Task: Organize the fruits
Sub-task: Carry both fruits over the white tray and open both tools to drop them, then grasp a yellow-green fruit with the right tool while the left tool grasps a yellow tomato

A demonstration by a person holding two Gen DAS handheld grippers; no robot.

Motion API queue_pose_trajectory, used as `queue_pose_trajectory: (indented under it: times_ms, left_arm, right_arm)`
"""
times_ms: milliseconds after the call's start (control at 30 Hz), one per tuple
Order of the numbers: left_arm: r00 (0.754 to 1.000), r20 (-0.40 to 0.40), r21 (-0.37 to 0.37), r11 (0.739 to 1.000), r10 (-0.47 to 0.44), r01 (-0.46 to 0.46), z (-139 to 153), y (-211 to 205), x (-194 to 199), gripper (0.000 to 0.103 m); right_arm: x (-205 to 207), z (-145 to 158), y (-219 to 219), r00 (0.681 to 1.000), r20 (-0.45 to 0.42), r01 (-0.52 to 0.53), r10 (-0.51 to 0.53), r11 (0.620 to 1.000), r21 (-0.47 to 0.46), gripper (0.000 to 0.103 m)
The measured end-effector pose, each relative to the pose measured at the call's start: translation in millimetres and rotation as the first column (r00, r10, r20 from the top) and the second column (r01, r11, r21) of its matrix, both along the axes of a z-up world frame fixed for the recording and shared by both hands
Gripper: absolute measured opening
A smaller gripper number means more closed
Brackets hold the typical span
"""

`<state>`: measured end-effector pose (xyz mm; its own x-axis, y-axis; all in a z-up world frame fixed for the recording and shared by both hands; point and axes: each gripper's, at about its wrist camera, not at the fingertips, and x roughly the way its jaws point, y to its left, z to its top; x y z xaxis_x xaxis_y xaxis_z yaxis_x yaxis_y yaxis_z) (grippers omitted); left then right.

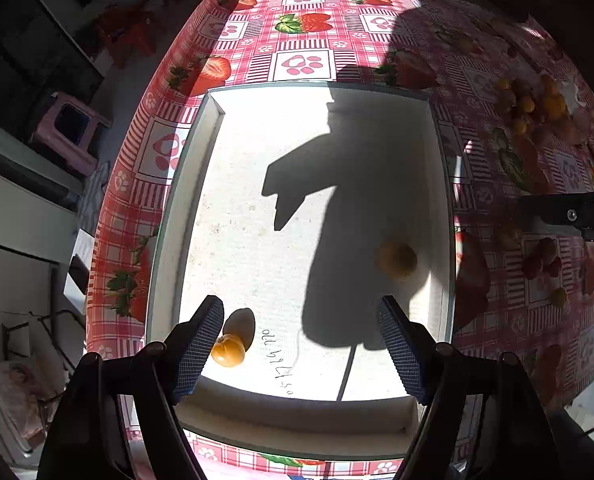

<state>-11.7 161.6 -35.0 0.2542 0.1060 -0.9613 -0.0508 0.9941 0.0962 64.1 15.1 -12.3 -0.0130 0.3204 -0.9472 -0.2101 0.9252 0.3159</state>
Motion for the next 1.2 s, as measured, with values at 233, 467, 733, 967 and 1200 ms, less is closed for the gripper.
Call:
queue_pose_trajectory:
  times_ms: [233, 467, 733, 967, 1200]
  left_arm:
    - [0.982, 0.073, -0.026, 0.984, -0.174, 0.177, 28.1, -71.3, 51.6, 0.080]
    - [0.964, 0.126, -0.038, 0.970, -0.235, 0.241, 15.0, -126.3, 111.6, 0.080]
    - [0.960, 0.101, -0.042, 0.963, -0.262, 0.267, -36.3, -155.0, 163.5, 0.080]
    - [0.953, 0.116, -0.060, 0.956, -0.280, 0.288, -58.8, -164.8, 182.8, 0.080]
    - [0.941, 0.162, -0.057, 0.950, -0.296, 0.308, -59.4, -174.2, 192.9, 0.080]
  right_arm:
    - [5.9, 8.5, -110.4, 0.976, 0.006, 0.218, -0.218, 0.974, -0.070, 0.080]
    - [21.6, 8.0, -170.0, 0.946, 0.095, 0.318, -0.309, 0.943, -0.102, 0.080]
    - [50.3, -8.5, -172.5, 0.943, 0.188, 0.294, -0.276, 0.953, -0.072, 0.078]
    - [55.4, -23.9, -163.3, 0.952, 0.227, 0.223, -0.207, 0.974, -0.044, 0.072]
    - [68.0, -35.9, -162.4, 0.942, 0.262, 0.226, -0.212, 0.974, -0.028, 0.069]
